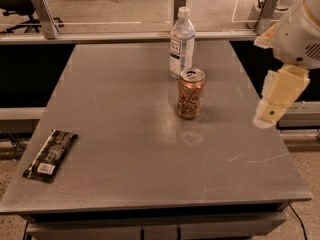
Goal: Move orange can near rxbar chocolate
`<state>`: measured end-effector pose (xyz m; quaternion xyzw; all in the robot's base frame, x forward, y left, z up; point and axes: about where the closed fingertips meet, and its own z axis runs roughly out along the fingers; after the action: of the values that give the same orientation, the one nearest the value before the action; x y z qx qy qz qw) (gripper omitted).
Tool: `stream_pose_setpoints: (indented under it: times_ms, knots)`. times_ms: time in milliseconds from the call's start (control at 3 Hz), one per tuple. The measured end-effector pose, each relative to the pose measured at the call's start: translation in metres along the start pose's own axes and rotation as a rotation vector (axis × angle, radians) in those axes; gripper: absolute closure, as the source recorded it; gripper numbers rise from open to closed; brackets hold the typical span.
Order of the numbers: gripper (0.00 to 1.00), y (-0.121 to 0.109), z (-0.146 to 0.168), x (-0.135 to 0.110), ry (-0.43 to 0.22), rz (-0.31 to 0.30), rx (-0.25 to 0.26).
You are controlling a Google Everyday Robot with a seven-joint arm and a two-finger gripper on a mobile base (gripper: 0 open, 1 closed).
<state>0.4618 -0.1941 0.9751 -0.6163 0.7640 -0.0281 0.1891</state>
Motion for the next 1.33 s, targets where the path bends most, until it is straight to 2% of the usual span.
stream_pose_setpoints:
  times_ms: [333,1000,1333]
  knots:
    - [0.00,-0.016,0.032,-0.028,-0.047,-0.033,-0.020]
    - [0.00,-0.043,0.082,-0.067,-0.106,-0.042,-0.061]
    - [0.17,-0.046,0.098,-0.085,-0.132,-0.053,-0.094]
